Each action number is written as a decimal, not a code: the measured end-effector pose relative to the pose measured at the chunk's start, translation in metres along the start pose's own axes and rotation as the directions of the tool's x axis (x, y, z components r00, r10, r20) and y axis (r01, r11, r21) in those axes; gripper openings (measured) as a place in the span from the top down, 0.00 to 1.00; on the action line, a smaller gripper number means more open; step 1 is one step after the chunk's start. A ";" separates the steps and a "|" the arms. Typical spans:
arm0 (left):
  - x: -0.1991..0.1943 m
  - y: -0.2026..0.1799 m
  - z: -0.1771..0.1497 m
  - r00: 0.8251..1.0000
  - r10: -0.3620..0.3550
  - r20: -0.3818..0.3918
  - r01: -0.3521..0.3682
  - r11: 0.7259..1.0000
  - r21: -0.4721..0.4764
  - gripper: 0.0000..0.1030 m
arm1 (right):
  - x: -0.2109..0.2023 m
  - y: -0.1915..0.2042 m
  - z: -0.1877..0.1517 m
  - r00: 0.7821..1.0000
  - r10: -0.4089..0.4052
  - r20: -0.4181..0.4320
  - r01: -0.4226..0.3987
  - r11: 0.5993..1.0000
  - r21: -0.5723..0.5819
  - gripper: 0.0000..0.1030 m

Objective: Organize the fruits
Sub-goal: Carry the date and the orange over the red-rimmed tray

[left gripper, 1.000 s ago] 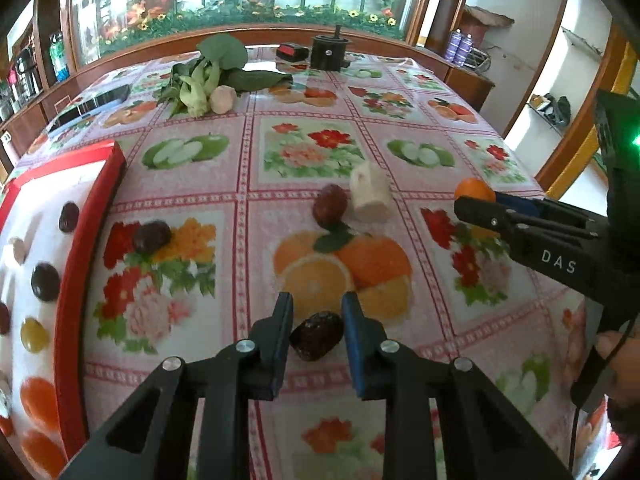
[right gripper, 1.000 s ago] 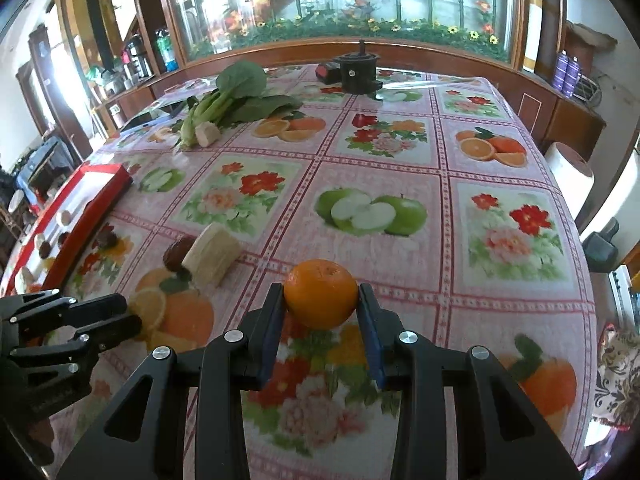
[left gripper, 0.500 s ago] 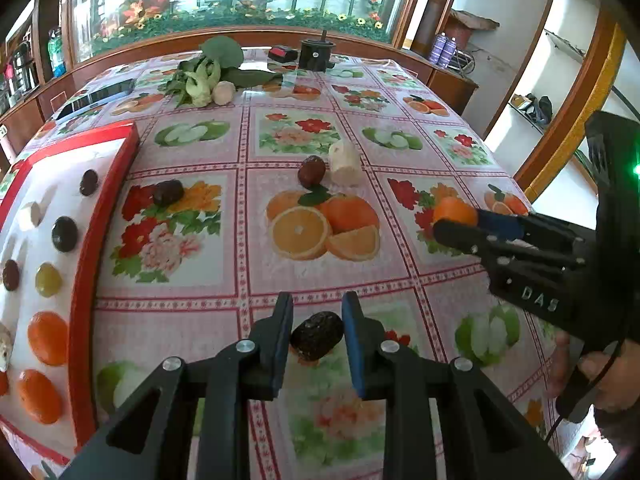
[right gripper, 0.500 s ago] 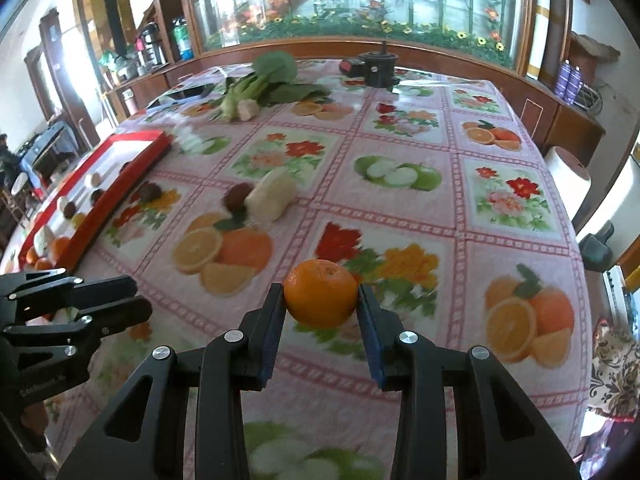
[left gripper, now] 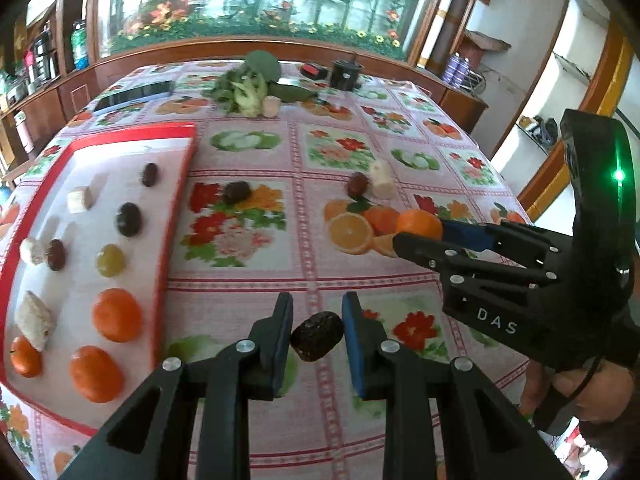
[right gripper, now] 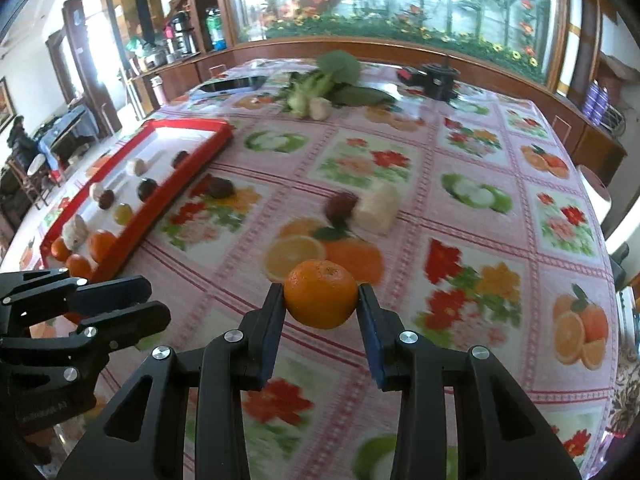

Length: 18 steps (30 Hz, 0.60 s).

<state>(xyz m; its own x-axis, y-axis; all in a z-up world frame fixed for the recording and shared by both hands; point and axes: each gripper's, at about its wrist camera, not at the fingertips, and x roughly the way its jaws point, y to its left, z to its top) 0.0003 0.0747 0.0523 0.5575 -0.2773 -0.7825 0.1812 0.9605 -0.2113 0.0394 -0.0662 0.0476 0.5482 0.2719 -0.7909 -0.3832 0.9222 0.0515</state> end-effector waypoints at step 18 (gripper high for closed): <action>-0.043 0.129 0.005 0.988 0.143 0.060 -0.131 0.976 -0.174 0.73 | 0.033 0.118 0.059 0.992 0.123 0.016 -0.119 0.983 -0.140 0.65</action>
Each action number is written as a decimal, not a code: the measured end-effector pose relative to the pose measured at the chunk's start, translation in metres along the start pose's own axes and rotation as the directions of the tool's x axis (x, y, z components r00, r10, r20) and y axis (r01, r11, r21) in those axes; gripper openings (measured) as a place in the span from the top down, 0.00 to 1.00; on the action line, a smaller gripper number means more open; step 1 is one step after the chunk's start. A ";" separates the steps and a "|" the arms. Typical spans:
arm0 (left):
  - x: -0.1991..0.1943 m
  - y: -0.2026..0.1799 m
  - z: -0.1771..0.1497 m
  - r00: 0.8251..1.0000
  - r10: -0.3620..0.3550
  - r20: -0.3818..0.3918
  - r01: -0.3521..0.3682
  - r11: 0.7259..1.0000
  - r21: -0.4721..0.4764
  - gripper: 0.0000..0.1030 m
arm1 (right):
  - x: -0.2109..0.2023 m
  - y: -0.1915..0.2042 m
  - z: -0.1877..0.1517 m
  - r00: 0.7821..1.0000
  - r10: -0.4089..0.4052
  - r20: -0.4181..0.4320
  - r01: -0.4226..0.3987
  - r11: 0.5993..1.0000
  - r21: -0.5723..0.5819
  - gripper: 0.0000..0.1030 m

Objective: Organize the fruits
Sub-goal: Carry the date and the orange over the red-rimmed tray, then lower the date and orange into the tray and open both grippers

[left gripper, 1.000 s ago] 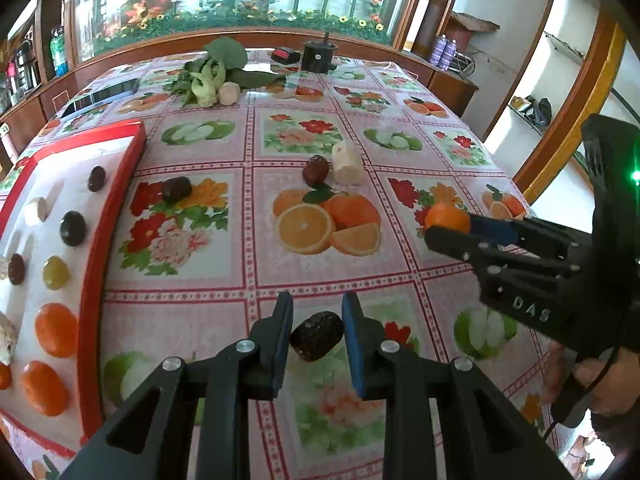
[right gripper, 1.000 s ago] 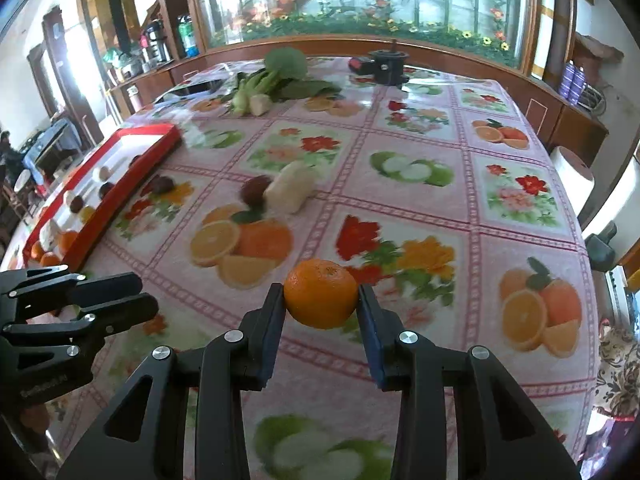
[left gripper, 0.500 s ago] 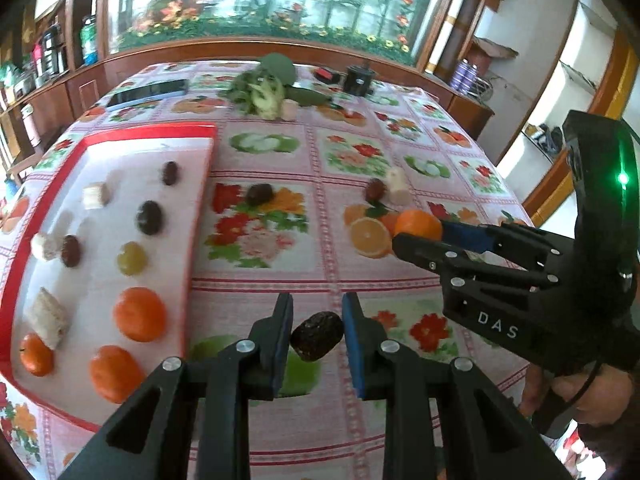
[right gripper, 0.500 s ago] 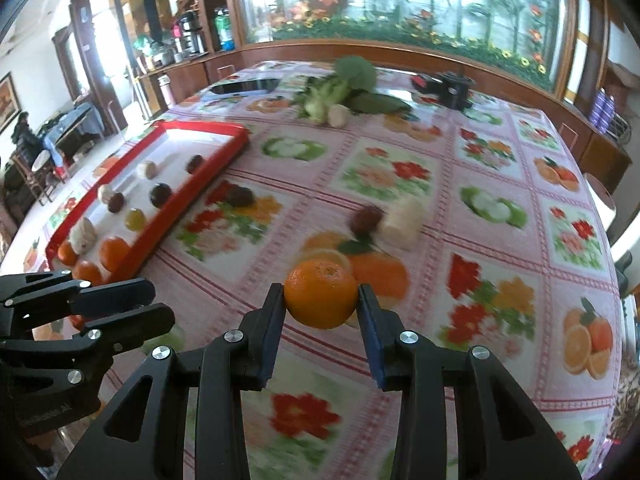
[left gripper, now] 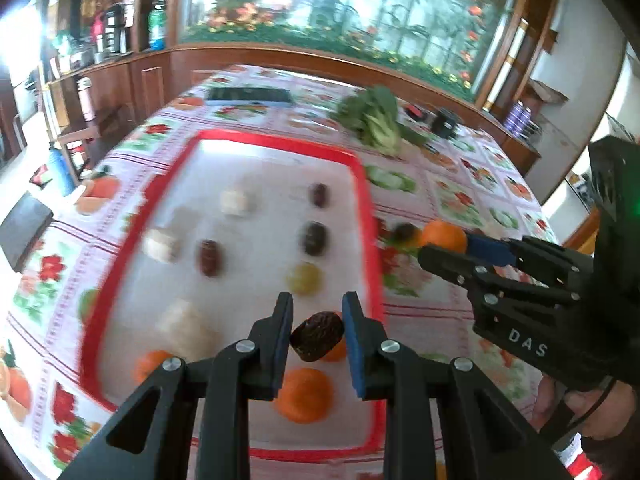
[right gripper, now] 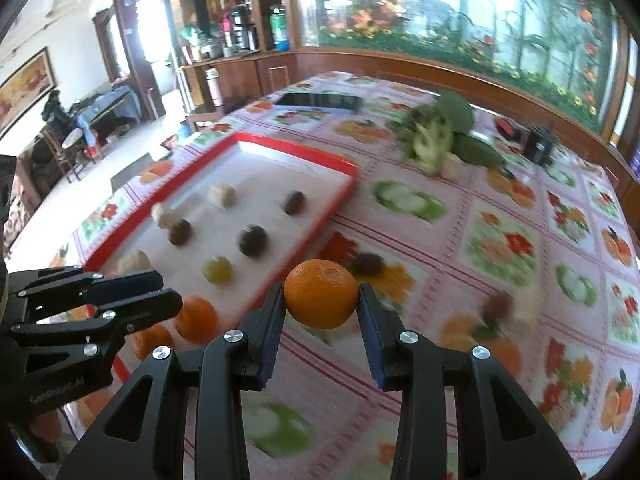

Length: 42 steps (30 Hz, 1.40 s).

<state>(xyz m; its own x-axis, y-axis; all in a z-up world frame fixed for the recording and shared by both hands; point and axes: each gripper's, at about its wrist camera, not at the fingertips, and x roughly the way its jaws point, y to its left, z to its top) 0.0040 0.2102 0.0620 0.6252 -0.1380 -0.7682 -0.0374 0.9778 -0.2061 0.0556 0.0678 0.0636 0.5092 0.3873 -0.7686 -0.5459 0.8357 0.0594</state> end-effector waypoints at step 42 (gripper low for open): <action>0.039 0.105 0.005 0.990 0.117 -0.079 -0.125 0.986 -0.111 0.72 | 0.082 0.086 0.022 0.990 0.086 -0.116 -0.100 0.987 -0.126 0.65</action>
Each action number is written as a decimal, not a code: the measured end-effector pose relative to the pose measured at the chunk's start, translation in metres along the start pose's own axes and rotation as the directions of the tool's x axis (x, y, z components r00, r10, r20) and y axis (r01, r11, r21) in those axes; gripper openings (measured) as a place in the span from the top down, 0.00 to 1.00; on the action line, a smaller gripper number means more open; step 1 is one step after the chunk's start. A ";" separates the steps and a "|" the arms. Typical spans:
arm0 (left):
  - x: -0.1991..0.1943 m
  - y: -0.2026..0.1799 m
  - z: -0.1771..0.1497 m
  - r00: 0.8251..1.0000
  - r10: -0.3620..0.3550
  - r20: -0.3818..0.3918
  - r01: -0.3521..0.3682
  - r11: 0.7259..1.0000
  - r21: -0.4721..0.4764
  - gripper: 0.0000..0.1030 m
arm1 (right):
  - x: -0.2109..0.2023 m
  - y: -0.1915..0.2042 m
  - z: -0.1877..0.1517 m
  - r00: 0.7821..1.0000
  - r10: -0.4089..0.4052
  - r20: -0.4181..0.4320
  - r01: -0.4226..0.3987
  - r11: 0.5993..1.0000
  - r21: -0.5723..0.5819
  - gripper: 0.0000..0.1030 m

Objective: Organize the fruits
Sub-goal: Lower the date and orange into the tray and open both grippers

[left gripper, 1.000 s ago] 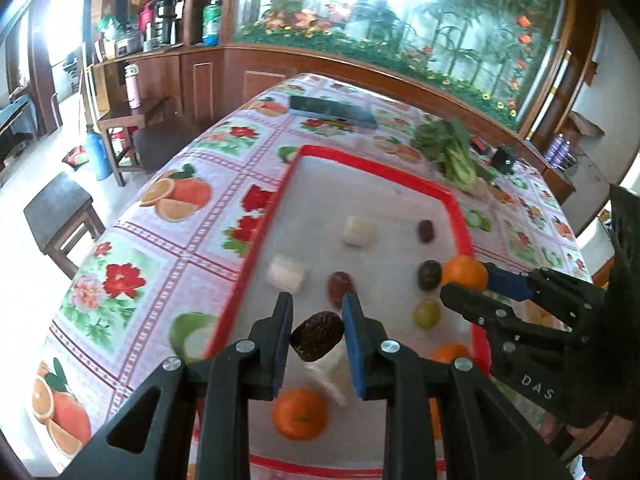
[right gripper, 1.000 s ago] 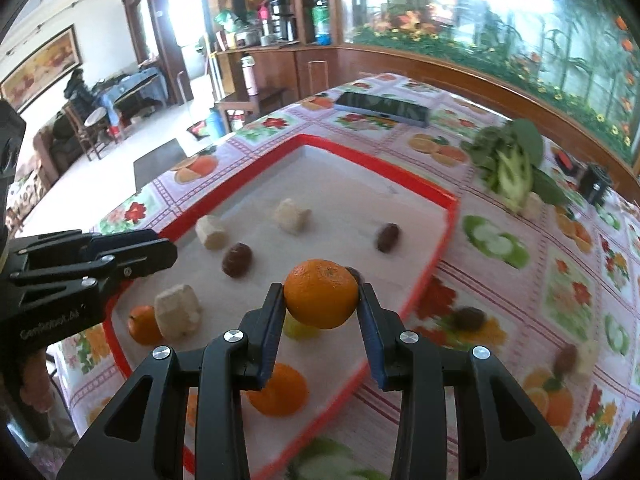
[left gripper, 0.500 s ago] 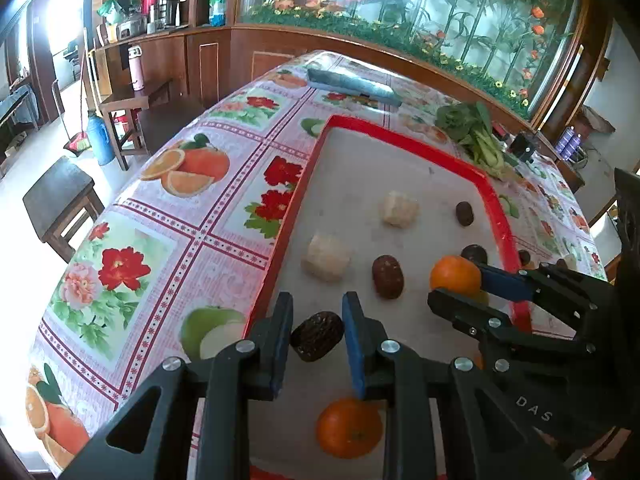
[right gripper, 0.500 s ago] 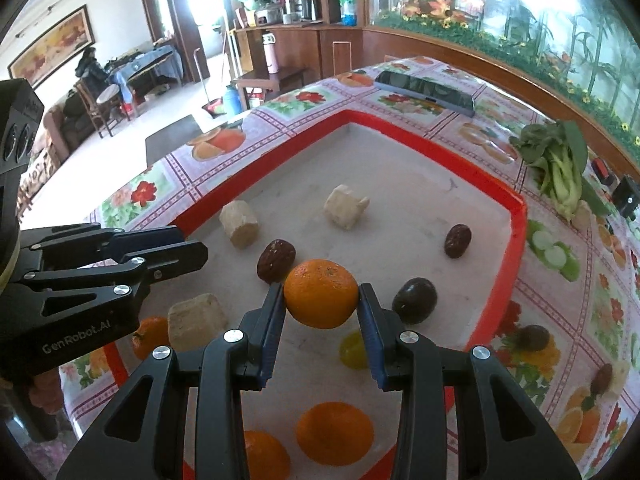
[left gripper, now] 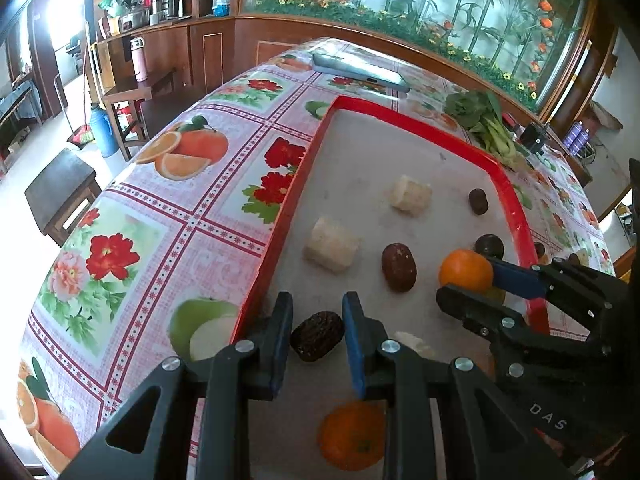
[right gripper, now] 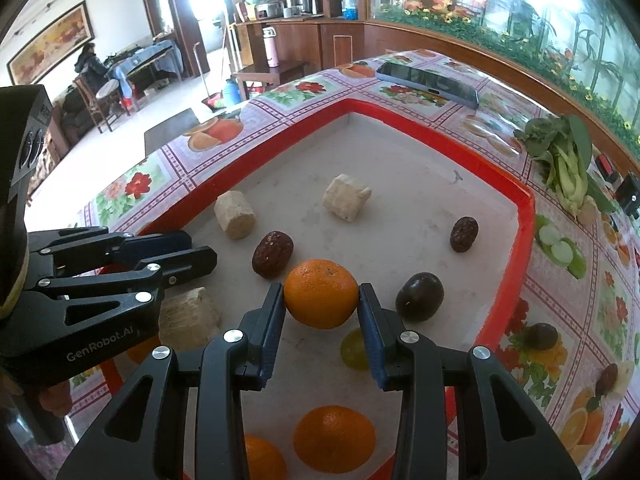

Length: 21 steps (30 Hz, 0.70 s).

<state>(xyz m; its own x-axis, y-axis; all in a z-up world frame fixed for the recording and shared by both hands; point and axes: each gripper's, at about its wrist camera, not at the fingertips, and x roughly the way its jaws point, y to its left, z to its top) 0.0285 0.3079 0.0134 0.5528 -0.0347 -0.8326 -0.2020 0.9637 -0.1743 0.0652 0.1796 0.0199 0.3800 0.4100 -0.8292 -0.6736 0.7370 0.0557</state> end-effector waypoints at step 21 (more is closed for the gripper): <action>-0.014 -0.013 -0.008 1.000 0.018 0.018 -0.018 0.999 -0.032 0.33 | -0.019 -0.009 -0.010 0.999 -0.052 0.006 0.052 0.998 0.048 0.58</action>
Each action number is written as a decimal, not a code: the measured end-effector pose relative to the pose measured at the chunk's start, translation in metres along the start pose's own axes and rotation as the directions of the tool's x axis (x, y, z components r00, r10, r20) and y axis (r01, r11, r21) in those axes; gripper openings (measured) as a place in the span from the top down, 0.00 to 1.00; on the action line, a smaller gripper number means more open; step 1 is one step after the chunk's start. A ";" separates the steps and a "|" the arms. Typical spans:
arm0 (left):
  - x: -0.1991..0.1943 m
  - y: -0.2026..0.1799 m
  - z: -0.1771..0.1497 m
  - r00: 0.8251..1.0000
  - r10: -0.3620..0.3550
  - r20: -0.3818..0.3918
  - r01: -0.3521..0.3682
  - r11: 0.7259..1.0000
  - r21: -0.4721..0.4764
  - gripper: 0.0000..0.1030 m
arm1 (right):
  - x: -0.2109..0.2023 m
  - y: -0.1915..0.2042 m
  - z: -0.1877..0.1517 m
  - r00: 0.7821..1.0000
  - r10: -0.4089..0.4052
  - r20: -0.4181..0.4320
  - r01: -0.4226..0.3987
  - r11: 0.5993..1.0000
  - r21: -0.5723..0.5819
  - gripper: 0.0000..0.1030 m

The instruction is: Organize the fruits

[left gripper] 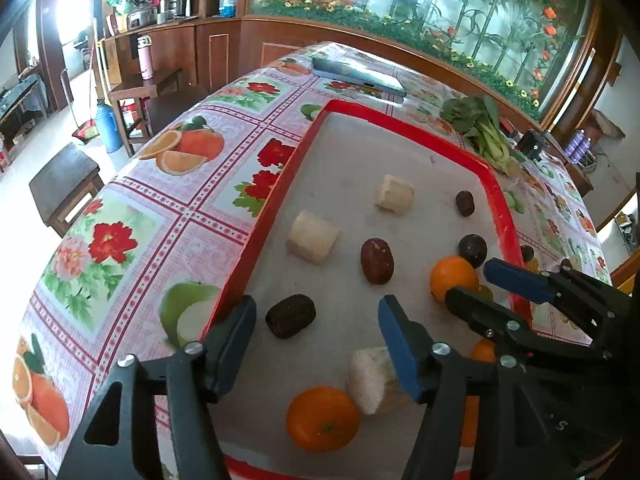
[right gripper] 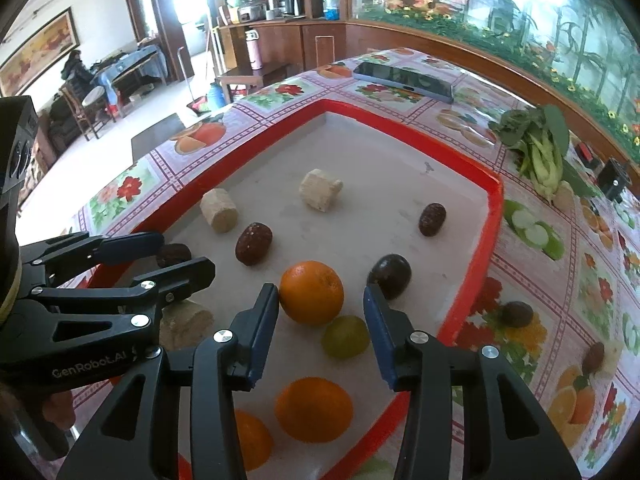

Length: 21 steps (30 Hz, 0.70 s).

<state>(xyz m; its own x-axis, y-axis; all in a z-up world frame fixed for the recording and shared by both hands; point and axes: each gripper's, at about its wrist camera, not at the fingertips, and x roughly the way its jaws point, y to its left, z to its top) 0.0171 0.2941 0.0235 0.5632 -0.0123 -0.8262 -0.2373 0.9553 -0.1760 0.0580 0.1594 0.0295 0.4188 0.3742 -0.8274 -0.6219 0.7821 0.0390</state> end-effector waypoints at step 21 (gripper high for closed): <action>-0.065 -0.046 -0.045 0.977 0.170 0.131 -0.162 0.984 -0.068 0.11 | -0.079 -0.014 -0.052 0.996 -0.044 0.077 0.046 0.999 -0.028 0.23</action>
<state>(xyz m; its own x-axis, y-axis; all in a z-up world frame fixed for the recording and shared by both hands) -0.0442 0.2378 0.0608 0.6138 0.1888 -0.7666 -0.3789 0.9223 -0.0763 -0.0008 0.0930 0.0657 0.4953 0.3763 -0.7830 -0.6199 0.7846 -0.0151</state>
